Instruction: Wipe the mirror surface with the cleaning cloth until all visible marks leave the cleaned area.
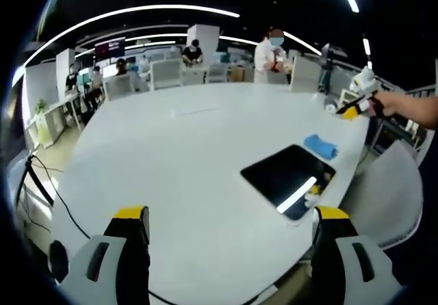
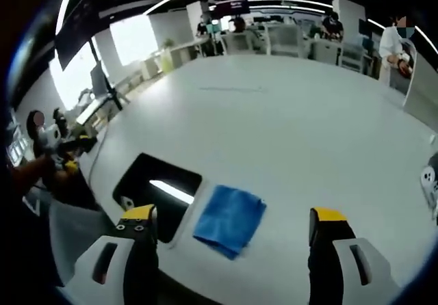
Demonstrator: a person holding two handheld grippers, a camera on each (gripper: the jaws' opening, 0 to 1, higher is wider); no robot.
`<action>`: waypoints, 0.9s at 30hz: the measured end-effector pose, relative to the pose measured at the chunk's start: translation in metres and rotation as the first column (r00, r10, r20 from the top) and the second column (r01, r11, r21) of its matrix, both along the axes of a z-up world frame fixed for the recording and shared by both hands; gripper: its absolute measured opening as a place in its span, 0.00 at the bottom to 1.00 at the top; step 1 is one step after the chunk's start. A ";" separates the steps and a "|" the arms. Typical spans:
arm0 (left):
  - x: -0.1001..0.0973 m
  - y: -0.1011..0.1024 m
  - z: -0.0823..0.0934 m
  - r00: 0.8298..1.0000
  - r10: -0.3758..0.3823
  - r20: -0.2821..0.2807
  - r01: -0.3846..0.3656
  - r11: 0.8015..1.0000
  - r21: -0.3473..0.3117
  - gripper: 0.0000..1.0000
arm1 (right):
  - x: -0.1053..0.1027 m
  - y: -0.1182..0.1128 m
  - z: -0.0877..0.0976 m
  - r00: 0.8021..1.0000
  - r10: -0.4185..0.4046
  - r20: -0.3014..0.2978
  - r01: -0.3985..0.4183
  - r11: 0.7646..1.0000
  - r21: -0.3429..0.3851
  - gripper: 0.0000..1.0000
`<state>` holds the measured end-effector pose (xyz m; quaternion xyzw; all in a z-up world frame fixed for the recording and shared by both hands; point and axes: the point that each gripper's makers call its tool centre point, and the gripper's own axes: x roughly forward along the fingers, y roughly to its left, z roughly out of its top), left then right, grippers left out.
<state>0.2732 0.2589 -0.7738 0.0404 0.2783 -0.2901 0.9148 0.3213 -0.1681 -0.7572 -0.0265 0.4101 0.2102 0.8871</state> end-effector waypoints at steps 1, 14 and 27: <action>0.000 0.001 0.000 1.000 0.000 0.000 0.000 1.000 0.000 0.99 | -0.001 0.000 -0.001 1.000 -0.008 -0.025 0.007 1.000 -0.017 0.90; 0.000 0.002 -0.001 1.000 -0.004 -0.001 0.004 1.000 -0.005 0.99 | 0.022 0.026 -0.001 0.993 -0.057 -0.100 0.057 0.998 -0.009 0.85; -0.002 0.010 -0.004 1.000 0.009 -0.006 -0.009 1.000 -0.005 0.99 | 0.019 0.024 -0.035 0.990 -0.074 -0.123 0.073 0.997 -0.011 0.59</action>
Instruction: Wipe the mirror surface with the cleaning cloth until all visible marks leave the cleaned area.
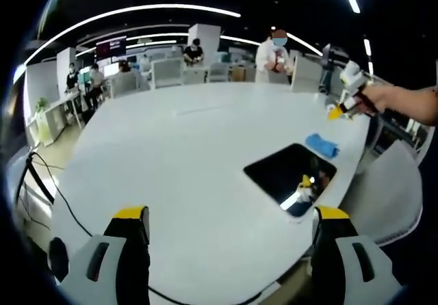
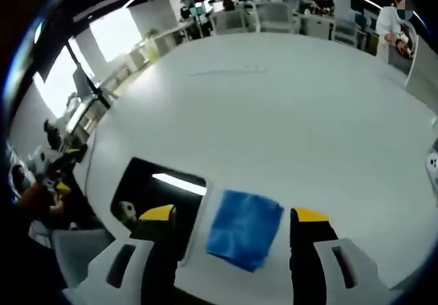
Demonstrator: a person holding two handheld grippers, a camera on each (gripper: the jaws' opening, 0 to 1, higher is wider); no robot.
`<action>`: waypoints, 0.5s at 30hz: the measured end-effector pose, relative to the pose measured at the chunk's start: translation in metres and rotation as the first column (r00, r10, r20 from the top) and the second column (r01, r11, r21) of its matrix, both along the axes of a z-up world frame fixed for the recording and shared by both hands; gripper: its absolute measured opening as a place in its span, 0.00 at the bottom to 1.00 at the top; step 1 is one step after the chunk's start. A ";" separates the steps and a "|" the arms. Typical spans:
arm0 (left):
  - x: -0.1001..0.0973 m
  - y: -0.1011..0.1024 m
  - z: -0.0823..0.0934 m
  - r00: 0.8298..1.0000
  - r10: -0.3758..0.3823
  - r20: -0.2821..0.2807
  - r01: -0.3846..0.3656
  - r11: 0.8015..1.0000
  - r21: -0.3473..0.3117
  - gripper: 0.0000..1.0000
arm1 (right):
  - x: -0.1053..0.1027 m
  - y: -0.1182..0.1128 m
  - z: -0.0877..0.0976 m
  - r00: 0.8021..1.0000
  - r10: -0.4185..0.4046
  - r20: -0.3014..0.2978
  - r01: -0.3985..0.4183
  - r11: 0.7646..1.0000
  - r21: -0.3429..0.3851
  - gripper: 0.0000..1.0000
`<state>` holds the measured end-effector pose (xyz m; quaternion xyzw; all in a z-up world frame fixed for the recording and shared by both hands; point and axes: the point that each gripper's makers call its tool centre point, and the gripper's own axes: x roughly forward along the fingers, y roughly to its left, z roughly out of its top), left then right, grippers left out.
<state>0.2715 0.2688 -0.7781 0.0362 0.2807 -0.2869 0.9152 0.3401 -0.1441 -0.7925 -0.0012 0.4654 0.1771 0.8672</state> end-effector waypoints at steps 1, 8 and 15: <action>-0.001 0.001 -0.001 1.000 0.002 -0.003 -0.002 1.000 0.001 0.99 | 0.001 -0.001 -0.003 1.000 0.003 0.005 -0.003 1.000 -0.002 0.52; -0.004 0.002 -0.004 1.000 0.009 -0.014 -0.009 1.000 0.000 0.99 | 0.000 -0.005 -0.031 0.998 -0.040 -0.052 0.040 0.999 0.007 0.41; -0.005 0.002 -0.007 1.000 0.009 -0.021 -0.009 1.000 0.002 0.99 | -0.001 -0.002 -0.052 0.996 -0.043 -0.081 0.043 0.999 -0.005 0.41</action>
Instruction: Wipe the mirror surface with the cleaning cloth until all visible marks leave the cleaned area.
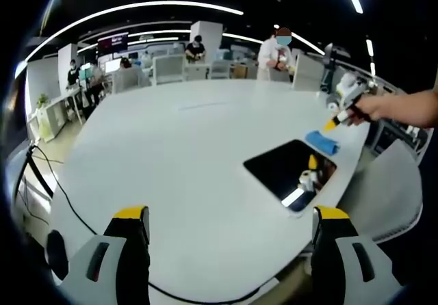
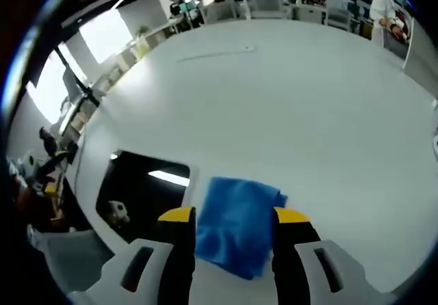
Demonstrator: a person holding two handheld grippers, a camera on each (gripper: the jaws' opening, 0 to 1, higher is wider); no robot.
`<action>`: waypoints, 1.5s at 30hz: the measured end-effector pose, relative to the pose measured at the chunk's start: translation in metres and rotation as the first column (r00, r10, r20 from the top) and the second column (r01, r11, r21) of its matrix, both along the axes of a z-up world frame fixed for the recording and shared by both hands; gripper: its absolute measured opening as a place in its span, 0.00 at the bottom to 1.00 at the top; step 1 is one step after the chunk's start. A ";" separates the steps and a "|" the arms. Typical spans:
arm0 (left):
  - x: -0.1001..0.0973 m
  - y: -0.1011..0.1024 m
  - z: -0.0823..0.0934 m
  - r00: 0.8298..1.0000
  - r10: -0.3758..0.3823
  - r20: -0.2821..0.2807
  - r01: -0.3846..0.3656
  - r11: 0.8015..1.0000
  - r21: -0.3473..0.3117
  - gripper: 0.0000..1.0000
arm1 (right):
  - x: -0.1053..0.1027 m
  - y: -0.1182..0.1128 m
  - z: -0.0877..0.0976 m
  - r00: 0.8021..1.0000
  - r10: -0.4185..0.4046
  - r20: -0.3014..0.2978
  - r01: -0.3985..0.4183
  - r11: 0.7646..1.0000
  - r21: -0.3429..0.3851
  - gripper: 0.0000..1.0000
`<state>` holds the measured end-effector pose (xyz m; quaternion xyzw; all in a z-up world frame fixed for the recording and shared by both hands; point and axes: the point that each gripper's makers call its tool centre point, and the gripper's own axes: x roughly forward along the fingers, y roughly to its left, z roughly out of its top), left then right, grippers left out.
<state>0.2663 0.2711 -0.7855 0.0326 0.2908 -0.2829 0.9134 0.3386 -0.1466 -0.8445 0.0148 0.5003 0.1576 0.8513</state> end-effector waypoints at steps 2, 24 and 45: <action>0.000 0.000 0.000 1.000 -0.001 -0.002 0.001 1.000 0.001 0.99 | -0.001 0.000 -0.006 1.000 0.004 -0.009 -0.004 1.000 -0.006 0.38; 0.003 -0.007 -0.005 1.000 -0.023 -0.020 0.023 1.000 0.017 0.99 | 0.000 -0.002 -0.031 1.000 0.026 0.006 -0.025 0.982 -0.185 0.29; 0.012 -0.011 0.000 0.999 -0.050 -0.008 0.050 0.999 0.012 0.99 | -0.002 -0.002 -0.032 0.997 -0.076 -0.022 0.071 0.983 -0.170 0.01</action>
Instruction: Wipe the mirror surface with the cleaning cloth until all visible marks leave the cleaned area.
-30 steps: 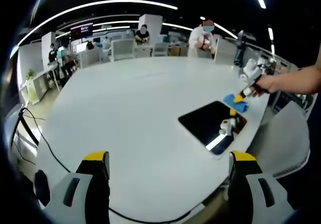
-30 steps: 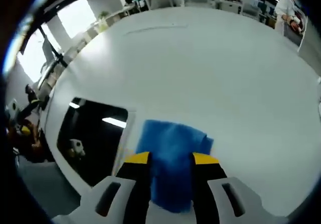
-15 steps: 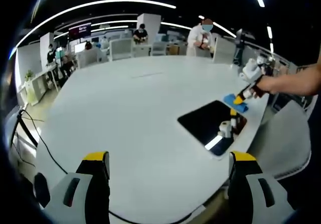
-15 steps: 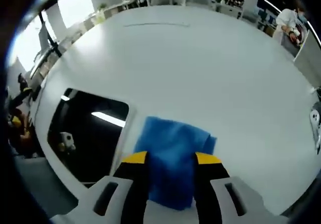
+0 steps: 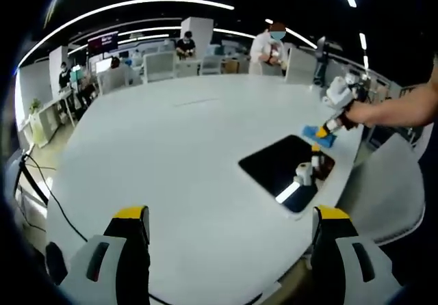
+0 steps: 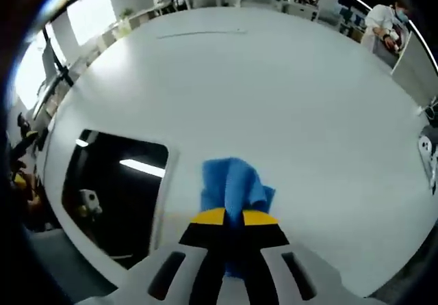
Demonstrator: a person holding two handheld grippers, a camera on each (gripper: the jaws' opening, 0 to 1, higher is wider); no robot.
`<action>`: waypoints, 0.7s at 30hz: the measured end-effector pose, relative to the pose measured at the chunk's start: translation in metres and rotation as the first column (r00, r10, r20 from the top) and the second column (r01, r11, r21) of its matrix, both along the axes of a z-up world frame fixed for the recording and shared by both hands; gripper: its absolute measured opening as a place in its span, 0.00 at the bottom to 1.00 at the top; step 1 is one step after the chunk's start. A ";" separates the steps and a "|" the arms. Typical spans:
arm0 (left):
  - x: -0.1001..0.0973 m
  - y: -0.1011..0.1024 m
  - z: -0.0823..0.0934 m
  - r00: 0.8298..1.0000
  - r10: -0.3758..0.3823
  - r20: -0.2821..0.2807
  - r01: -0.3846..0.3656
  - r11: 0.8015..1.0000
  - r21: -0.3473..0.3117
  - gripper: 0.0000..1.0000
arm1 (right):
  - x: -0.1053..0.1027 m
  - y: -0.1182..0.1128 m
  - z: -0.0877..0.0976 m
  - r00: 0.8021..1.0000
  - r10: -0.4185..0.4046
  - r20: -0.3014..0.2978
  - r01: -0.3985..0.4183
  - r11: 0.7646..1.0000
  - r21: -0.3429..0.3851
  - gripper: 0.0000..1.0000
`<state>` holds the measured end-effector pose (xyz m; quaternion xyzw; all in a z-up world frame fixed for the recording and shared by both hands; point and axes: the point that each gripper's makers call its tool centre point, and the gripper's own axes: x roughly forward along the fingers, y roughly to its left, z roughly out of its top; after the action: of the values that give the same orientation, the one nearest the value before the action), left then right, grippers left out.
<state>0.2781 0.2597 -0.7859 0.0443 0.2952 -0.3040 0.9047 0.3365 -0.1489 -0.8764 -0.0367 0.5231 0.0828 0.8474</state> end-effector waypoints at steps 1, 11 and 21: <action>0.001 0.000 0.001 1.000 0.000 0.006 0.000 1.000 -0.002 0.99 | 0.000 0.000 0.000 1.000 -0.009 -0.005 0.009 1.000 0.012 0.00; -0.003 -0.001 -0.003 1.000 -0.012 -0.001 0.012 1.000 0.010 0.99 | 0.001 -0.002 0.018 0.999 -0.046 -0.019 0.048 0.994 0.098 0.00; -0.008 0.010 -0.002 1.000 0.006 0.003 -0.006 1.000 0.007 0.99 | 0.008 0.009 0.040 0.997 -0.078 -0.023 0.081 0.981 0.175 0.00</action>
<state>0.2704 0.2694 -0.7880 0.0472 0.2951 -0.3002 0.9058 0.3440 -0.1401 -0.8366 0.0598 0.5216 0.0949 0.8458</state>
